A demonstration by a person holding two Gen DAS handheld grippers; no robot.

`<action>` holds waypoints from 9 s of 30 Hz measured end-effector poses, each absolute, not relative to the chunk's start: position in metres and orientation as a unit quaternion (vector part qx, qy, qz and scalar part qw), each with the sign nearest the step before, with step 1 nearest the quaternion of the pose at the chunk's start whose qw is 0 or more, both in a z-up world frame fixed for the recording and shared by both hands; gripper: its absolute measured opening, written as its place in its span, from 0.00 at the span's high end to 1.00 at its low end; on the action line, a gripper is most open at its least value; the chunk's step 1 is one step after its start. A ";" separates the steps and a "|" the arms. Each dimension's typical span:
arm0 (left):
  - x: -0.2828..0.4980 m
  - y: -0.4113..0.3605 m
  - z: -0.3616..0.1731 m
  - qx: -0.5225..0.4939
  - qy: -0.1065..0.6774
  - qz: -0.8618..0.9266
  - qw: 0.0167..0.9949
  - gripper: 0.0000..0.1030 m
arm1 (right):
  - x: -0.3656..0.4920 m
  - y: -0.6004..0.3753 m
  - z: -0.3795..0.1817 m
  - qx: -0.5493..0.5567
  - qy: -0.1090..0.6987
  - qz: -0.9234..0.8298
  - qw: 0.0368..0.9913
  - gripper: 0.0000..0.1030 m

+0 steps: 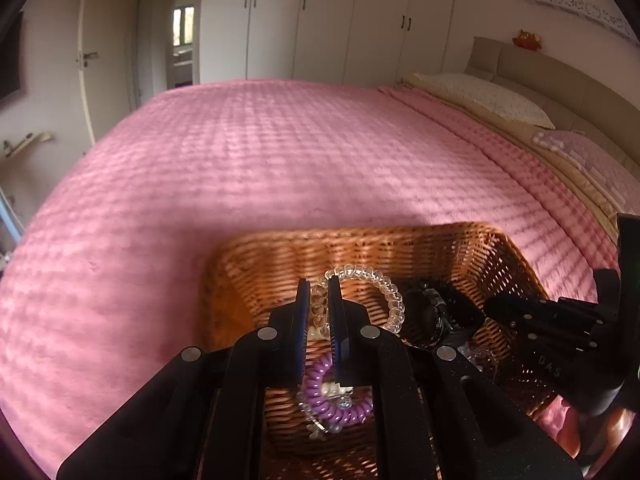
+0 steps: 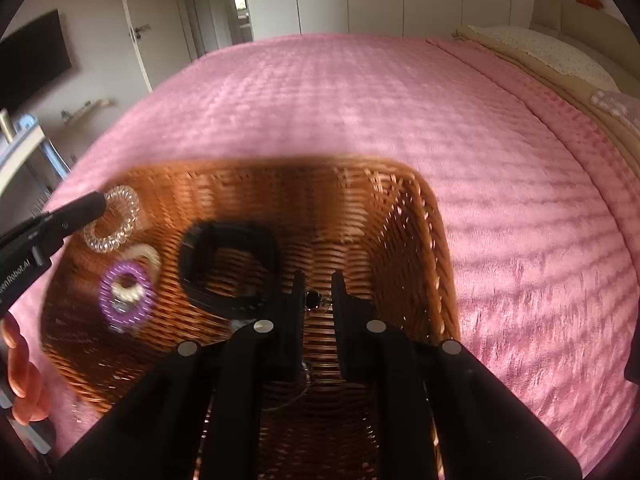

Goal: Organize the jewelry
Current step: 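Carry the bracelet and earring over the basket and open both tools, then grasp the small square earring with the left tool while the right tool grasps the silver key clip, then lower the earring and key clip into the basket and open both tools, then grasp the red string bracelet with the left tool while the right tool grasps the pink-topped hair clip, then carry the red bracelet and hair clip into the basket and open both tools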

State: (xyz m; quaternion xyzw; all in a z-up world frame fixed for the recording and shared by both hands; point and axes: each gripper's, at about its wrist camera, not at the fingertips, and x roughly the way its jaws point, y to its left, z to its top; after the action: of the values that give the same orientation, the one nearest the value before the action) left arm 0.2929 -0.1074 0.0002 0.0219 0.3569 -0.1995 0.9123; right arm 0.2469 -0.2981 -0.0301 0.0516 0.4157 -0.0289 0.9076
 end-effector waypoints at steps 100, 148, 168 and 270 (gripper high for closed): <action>0.142 -0.002 -0.038 -0.022 0.381 -0.262 0.887 0.91 | 0.081 -0.187 -0.036 0.088 0.401 0.169 0.896 0.85; 0.259 -0.056 -0.004 -0.041 0.330 -0.245 0.911 0.75 | 0.255 -0.229 -0.003 0.054 0.374 0.091 0.922 0.84; 0.136 -0.027 0.013 -0.020 0.323 -0.245 0.914 0.70 | 0.129 -0.222 -0.015 0.112 0.377 0.148 0.908 0.64; 0.246 -0.098 0.026 0.000 0.288 -0.202 0.936 0.98 | 0.247 -0.308 0.010 0.046 0.380 -0.041 0.923 0.87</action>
State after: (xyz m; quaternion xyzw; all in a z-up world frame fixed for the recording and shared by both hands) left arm 0.2456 -0.0977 0.0260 0.0005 0.2877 -0.2023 0.9361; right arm 0.2475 -0.3077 0.0097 0.0463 0.3800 -0.0411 0.9229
